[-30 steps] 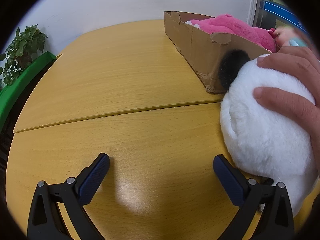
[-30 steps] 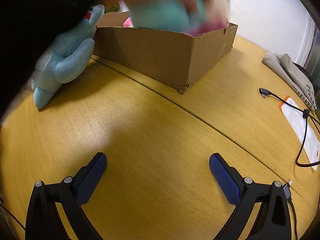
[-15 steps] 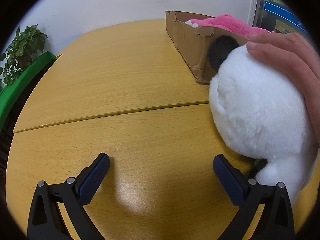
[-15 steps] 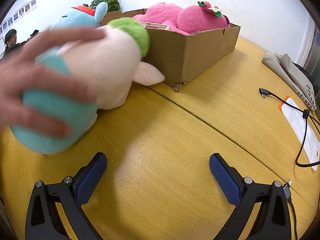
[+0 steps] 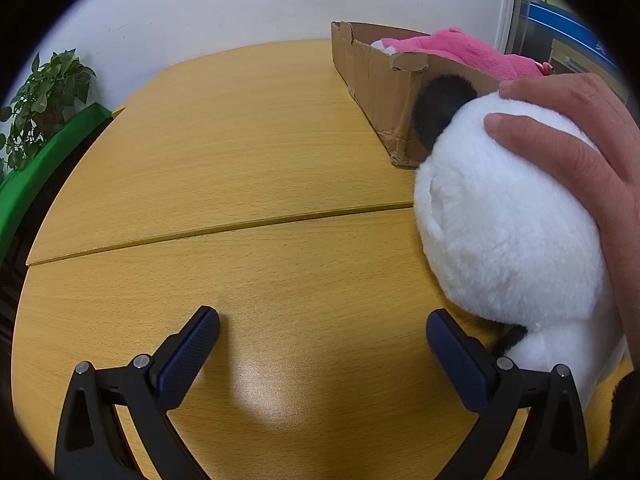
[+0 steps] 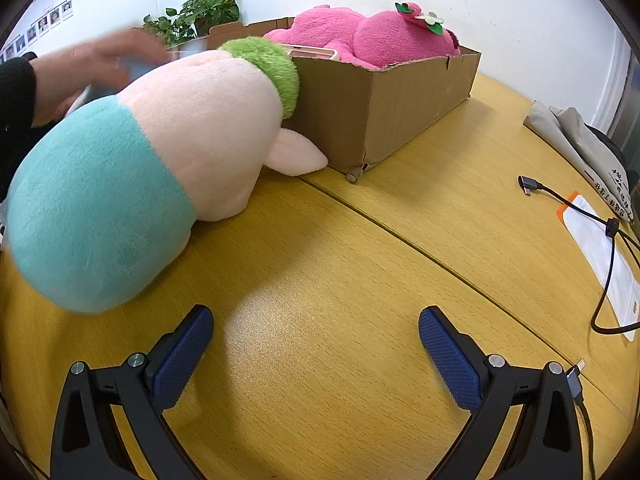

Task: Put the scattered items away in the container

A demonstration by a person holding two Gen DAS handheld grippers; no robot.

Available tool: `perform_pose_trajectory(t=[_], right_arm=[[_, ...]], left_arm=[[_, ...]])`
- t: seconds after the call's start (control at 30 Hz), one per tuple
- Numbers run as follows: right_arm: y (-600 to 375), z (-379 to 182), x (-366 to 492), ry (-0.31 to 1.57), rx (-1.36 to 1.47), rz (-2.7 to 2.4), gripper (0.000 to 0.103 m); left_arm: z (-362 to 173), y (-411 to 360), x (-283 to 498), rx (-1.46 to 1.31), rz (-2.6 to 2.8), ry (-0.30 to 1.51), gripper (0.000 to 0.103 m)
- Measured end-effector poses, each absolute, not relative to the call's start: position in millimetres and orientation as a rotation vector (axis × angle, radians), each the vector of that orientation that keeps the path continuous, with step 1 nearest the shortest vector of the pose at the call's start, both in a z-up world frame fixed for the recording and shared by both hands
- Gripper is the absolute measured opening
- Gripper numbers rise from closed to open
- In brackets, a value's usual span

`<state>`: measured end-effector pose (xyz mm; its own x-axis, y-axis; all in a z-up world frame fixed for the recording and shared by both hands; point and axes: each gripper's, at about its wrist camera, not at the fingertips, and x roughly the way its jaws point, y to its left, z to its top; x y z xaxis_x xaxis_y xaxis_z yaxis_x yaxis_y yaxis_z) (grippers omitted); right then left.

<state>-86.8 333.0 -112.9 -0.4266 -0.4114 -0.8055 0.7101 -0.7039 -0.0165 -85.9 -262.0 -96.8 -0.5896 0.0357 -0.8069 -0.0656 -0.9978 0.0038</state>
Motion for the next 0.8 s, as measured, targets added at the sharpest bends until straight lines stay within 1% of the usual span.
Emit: perform_pose_trajectory(t=[0.8], right_arm=[[333.2,-112.5,-87.7,0.47,1.077,-2.147,0.103]], left_arm=[[-99.0,-263.7,-83.8,-1.394,2.752,0.049,0.103]])
